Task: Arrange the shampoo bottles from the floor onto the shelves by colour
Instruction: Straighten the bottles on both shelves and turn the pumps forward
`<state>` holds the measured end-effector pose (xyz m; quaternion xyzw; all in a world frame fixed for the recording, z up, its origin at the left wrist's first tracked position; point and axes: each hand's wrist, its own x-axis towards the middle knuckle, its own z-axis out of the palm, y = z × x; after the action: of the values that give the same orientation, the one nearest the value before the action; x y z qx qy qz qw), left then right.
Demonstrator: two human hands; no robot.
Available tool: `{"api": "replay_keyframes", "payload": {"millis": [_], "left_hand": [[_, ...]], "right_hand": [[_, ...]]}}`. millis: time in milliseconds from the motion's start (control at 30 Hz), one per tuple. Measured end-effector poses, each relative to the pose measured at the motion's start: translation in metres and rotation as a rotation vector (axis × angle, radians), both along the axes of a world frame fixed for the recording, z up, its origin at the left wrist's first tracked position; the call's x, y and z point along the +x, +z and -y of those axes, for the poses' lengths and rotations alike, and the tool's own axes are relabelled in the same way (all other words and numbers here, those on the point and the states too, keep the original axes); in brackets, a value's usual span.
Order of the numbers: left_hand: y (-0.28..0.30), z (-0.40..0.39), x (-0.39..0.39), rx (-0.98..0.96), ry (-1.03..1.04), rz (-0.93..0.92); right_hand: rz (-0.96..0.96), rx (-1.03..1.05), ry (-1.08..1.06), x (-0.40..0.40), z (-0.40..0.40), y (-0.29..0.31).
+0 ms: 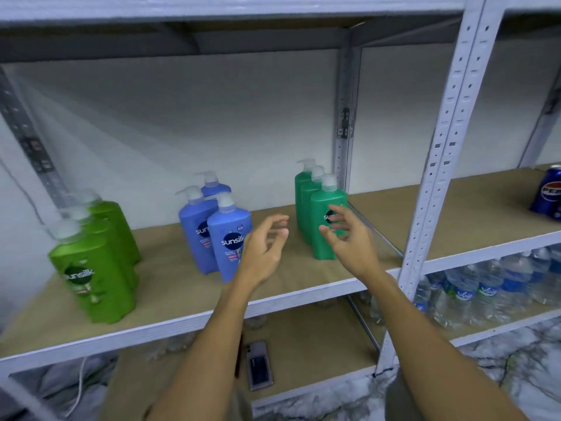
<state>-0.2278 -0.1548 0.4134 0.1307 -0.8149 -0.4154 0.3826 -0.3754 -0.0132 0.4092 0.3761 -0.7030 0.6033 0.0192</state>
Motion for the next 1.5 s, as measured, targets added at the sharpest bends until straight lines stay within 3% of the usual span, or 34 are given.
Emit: {"api": "replay_keyframes", "payload": {"millis": [300, 567, 733, 867, 1133, 1500], "left_hand": [[-0.011, 0.009, 0.082, 0.033, 0.214, -0.113], [-0.004, 0.046, 0.104, 0.081, 0.423, -0.118], [-0.008, 0.065, 0.103, -0.009, 0.421, -0.067], [-0.008, 0.099, 0.097, 0.077, 0.467, -0.055], [-0.021, 0.136, 0.077, -0.06, 0.389, -0.025], [-0.027, 0.138, 0.064, 0.054, 0.416, -0.105]], "right_hand": [[0.031, 0.004, 0.167, 0.064, 0.015, -0.002], [-0.021, 0.007, 0.287, 0.091, 0.066, -0.003], [-0.06, 0.03, 0.344, 0.085, 0.098, -0.005], [-0.008, 0.013, 0.414, 0.078, 0.118, -0.005], [0.041, -0.02, 0.494, 0.066, 0.142, -0.005], [0.073, -0.022, 0.493, 0.058, 0.144, -0.008]]}}
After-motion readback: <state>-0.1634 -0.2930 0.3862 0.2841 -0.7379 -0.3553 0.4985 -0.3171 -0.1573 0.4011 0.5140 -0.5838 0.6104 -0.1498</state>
